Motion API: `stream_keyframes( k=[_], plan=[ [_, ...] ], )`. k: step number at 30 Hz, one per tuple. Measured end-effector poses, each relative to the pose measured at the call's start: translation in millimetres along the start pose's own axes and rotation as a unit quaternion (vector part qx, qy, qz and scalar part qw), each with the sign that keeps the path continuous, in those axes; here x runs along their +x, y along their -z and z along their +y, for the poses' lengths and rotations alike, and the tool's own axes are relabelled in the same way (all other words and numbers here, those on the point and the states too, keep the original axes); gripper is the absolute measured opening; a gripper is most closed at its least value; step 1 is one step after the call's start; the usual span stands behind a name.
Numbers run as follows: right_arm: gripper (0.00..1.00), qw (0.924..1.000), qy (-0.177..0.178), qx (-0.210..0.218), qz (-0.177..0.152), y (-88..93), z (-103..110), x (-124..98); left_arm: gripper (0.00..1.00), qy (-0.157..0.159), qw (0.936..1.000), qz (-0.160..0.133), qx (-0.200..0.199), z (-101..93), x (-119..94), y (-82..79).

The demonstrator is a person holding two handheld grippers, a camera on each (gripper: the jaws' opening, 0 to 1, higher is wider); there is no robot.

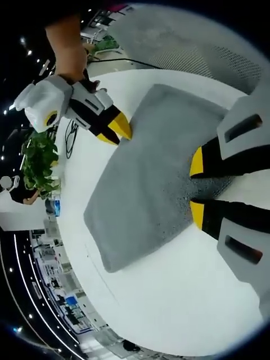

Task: Fold the towel on the table until its edges align and the towel forms a compact rectangular stack.

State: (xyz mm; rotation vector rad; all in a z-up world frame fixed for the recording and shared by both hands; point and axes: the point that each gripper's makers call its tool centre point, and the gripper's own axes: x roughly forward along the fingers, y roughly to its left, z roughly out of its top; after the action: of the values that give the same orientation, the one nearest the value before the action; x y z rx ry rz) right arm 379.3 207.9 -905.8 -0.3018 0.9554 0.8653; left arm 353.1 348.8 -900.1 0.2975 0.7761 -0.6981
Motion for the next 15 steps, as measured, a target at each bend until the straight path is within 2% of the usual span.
stream_keyframes(
  k=[3, 7, 10, 12, 15],
  plan=[
    [0.21, 0.9996, -0.005, -0.015, -0.025, -9.0, -0.1, -3.1, 0.18, 0.003, 0.9999, 0.007, 0.006, 0.1, -2.4, -1.4],
    [0.22, 0.9973, -0.032, -0.047, -0.048, -17.1, 11.7, -11.4, 0.20, 0.015, 0.9993, -0.012, 0.031, -9.4, -13.3, -11.1],
    [0.21, 0.9943, -0.051, -0.083, -0.043, -11.3, 23.2, -14.5, 0.20, 0.029, 0.9967, -0.006, 0.076, -17.4, -18.2, -10.5],
    [0.20, 0.9920, -0.071, -0.098, -0.035, -5.1, 30.1, -13.4, 0.20, 0.038, 0.9961, -0.004, 0.080, -21.7, -19.5, -8.0],
    [0.20, 0.9911, -0.078, -0.104, -0.027, 0.3, 34.4, -13.9, 0.20, 0.051, 0.9956, 0.006, 0.079, -25.3, -21.4, -1.0]
  ],
)
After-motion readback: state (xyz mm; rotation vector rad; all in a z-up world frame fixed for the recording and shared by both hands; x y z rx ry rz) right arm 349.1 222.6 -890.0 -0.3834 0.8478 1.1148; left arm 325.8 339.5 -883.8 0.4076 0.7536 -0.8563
